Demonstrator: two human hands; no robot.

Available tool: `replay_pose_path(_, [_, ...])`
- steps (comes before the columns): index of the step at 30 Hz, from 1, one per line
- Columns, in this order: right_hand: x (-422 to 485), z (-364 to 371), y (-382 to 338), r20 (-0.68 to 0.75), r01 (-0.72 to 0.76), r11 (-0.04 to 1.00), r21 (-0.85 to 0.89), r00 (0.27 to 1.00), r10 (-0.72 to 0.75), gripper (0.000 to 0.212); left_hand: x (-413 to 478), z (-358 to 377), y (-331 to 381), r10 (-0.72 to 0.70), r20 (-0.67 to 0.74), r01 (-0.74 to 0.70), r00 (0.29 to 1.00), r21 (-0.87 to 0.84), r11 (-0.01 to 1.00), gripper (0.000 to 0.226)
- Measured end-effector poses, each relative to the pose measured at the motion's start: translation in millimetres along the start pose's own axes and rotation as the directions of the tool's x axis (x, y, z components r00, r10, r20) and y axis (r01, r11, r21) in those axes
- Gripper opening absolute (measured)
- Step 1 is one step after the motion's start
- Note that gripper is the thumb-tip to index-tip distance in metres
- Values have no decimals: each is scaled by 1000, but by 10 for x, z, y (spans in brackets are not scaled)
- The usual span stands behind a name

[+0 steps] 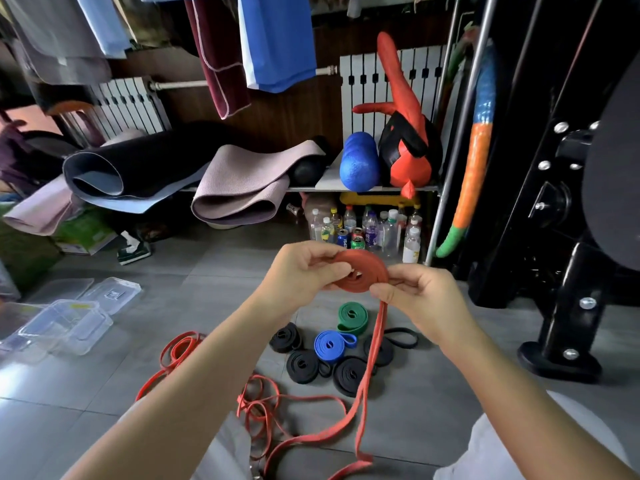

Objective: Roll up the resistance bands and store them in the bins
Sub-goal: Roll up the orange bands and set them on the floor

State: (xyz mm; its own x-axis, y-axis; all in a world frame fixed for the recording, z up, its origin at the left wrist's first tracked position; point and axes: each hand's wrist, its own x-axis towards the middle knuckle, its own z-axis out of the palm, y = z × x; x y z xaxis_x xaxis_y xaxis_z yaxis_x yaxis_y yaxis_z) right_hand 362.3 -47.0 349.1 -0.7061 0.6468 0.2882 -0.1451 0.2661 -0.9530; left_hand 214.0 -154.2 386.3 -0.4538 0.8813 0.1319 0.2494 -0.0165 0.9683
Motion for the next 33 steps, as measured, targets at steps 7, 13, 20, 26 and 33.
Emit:
replay_pose_path(7, [-26, 36, 114, -11, 21, 1000, 2, 1000, -21, 22, -143, 152, -173, -161, 0, 156, 987, -257, 954, 18])
replay_pose_path(13, [15, 26, 78, 85, 22, 969, -245, 996, -2, 41, 8, 17, 33, 57, 115, -105, 992, 466, 879, 20])
replay_pose_path(20, [69, -2, 56, -68, 9, 1000, -18, 998, -11, 28, 1, 22, -3, -36, -80, 25, 996, -133, 991, 16])
replay_pose_path(26, [88, 60, 50, -134, 19, 997, 77, 991, -9, 21, -90, 183, -166, -154, 35, 139, 987, -652, 745, 26])
replay_pose_path(33, [117, -58, 22, 46, 17, 961, -275, 999, -5, 16, 72, -22, -68, 136, 37, -139, 990, 404, 904, 37])
